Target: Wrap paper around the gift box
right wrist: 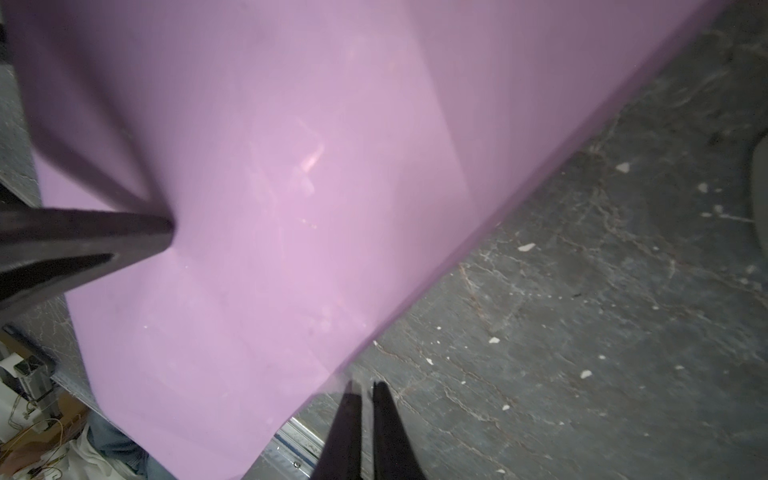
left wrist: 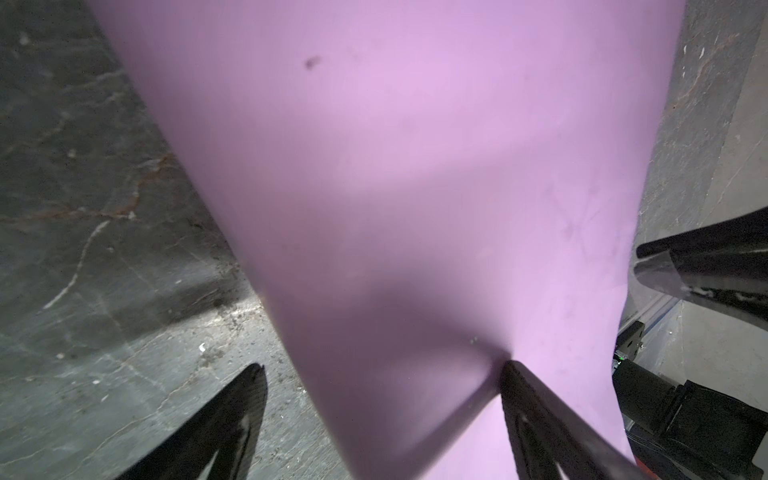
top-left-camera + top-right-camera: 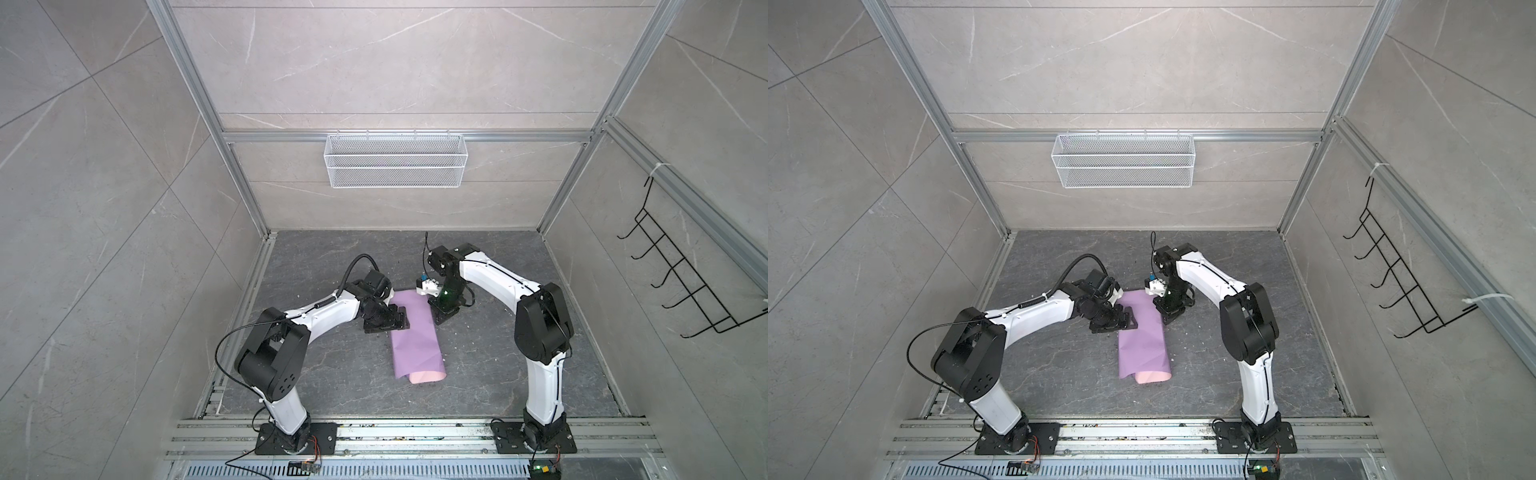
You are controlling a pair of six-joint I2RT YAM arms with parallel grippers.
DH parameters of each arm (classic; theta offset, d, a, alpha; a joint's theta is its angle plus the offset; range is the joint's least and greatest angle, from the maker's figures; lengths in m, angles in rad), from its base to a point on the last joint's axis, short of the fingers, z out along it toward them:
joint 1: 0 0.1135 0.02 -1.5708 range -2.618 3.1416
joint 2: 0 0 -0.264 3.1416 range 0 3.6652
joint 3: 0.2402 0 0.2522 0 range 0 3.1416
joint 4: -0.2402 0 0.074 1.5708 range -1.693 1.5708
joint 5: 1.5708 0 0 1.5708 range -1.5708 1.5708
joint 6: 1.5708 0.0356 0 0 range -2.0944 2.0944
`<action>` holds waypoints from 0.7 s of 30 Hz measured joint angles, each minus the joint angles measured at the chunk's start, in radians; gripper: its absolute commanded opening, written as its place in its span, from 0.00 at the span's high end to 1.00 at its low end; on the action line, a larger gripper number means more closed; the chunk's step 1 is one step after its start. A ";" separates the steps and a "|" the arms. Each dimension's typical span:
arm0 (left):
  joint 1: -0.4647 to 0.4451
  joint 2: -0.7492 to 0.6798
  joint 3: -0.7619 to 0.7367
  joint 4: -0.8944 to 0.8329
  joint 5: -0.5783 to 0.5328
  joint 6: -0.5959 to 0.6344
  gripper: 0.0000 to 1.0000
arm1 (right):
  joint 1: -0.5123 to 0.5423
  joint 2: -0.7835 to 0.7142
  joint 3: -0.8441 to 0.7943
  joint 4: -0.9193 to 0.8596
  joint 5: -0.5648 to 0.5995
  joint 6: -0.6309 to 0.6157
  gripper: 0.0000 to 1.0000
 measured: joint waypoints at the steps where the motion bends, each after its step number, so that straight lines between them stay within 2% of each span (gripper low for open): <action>1: 0.000 0.000 0.000 0.000 0.000 0.000 0.11 | 0.000 0.001 0.000 0.000 0.002 0.001 0.86; 21: 0.000 0.000 0.000 0.000 0.000 0.000 0.11 | 0.000 0.010 0.000 0.005 -0.015 0.005 0.79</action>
